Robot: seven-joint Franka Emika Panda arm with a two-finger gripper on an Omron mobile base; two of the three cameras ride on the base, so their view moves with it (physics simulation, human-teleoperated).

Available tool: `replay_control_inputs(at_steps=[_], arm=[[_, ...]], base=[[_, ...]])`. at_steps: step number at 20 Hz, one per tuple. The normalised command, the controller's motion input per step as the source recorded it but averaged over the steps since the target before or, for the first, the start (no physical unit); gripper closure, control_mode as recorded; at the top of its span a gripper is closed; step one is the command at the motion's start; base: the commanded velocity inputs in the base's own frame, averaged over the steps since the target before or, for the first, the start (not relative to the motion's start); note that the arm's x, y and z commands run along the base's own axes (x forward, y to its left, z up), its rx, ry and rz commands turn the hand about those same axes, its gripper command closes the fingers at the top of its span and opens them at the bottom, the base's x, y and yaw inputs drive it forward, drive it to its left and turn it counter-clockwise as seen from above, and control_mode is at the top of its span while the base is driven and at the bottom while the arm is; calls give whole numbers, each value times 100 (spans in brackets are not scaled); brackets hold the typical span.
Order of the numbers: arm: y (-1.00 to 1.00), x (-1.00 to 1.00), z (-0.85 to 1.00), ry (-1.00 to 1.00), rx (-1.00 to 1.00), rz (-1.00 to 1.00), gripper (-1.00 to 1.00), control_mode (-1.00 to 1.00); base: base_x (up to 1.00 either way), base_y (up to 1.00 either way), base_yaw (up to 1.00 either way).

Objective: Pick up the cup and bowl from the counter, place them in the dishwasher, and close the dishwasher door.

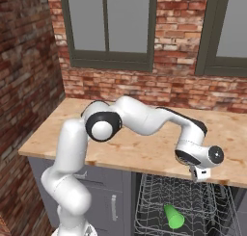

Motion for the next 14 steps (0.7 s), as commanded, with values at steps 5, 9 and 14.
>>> replay_control_inputs(at_steps=[5,9,14], arm=[[-7,33,-27,-4,0,0,-100,-100],[0,46,-39,0,0,0,-100,-100],[1,50,-53,0,0,0,-100,-100]], base=[[0,0,0],[0,0,0],[0,0,0]])
